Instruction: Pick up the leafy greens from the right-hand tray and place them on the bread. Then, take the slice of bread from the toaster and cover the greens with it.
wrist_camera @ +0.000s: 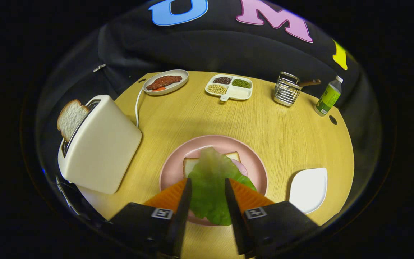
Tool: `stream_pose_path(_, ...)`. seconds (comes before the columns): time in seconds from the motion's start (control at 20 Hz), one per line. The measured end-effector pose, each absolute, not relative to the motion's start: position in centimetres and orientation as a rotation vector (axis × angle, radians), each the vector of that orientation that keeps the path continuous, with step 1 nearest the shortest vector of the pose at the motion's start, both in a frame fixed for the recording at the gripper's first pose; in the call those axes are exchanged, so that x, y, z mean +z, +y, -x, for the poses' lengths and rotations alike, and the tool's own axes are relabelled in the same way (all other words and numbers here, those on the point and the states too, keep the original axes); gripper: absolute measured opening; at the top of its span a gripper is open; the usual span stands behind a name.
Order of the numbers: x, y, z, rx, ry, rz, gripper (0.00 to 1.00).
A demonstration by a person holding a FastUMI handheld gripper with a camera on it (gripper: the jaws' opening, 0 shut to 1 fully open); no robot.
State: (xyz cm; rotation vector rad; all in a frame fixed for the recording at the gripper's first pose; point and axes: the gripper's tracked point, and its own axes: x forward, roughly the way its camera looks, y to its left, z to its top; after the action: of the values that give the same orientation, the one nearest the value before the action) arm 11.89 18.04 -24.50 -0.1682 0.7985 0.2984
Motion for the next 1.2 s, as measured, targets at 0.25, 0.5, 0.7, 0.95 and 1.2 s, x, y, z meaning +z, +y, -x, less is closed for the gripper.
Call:
stream_pose_path(0.25, -20.4, 21.2, -10.4, 0.361, 0.696, 0.141, 1.00)
stream_pose_path(0.5, -13.9, 26.3, -8.9, 0.469, 0.553, 0.143, 0.99)
stream_pose_path(0.7, -10.5, 30.6, -7.7, 0.541, 0.504, 0.130, 0.99)
stream_pose_path(0.95, -8.9, 36.6, -5.9, 0.650, 0.480, 0.176, 0.99)
stream_pose_path(1.2, -8.4, 42.7, -4.5, 0.738, 0.470, 0.206, 0.99)
